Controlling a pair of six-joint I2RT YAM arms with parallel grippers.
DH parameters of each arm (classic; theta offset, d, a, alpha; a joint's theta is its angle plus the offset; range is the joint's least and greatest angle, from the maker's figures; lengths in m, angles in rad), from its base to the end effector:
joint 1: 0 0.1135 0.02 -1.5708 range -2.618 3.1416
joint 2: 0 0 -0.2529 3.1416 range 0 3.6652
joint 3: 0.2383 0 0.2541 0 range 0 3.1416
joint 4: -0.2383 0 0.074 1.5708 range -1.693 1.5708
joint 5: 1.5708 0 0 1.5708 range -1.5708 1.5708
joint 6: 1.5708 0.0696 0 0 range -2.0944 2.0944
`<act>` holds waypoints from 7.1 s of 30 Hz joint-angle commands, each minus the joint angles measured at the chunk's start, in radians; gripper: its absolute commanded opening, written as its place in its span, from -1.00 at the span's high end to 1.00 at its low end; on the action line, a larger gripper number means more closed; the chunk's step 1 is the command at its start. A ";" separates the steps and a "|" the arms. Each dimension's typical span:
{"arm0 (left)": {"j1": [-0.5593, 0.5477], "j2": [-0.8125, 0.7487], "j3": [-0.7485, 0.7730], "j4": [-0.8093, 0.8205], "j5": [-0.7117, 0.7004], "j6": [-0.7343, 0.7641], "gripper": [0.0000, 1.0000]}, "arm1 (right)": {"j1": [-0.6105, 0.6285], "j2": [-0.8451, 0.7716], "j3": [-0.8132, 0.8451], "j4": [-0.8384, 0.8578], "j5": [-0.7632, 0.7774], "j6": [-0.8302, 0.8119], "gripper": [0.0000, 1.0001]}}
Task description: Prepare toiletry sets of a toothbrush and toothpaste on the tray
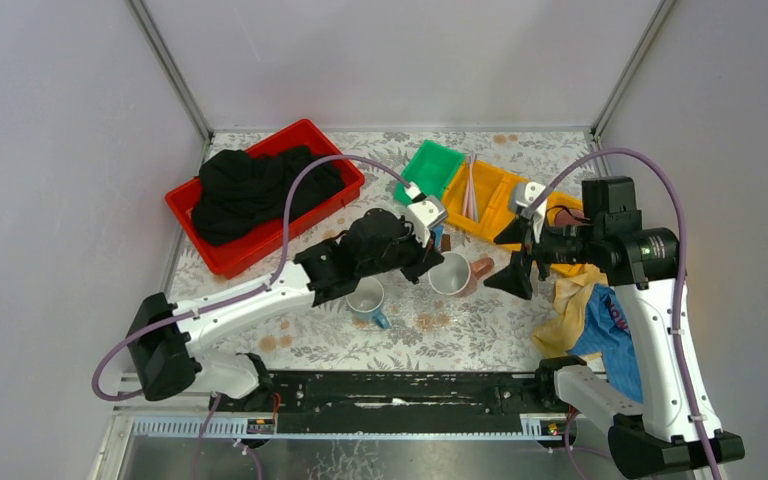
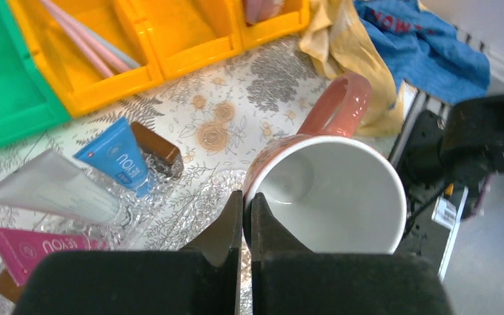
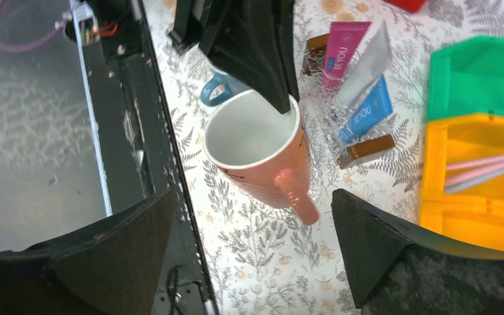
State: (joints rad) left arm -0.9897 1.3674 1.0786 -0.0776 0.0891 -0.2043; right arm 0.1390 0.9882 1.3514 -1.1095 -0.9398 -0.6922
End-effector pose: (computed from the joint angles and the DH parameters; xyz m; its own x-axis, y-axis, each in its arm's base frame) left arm 0.1905 -0.3014 0.2970 -0.3707 0.1964 -0.9077 0.8200 0.5281 -0.2206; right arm 0.1654 0.0799 0.3904 -0.0908 -0.3929 -0.9151 -0.9440 0.3265 -0.0466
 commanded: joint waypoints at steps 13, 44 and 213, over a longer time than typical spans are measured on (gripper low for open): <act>0.022 0.058 0.210 -0.291 0.268 0.469 1.00 | 0.013 -0.011 -0.232 -0.181 -0.084 -0.739 -0.92; 0.023 -0.047 0.125 -0.102 0.132 0.277 -0.66 | 0.239 -0.022 -0.429 0.060 0.033 -0.551 1.00; 0.289 -0.751 -0.370 0.061 -0.227 0.174 -1.00 | 0.484 -0.061 -0.292 0.338 0.375 0.225 -0.98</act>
State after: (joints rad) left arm -0.7101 0.5941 0.6010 -0.0036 -0.2108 0.1028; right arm 0.7406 0.8600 0.9176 -0.5442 -0.4030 -0.3214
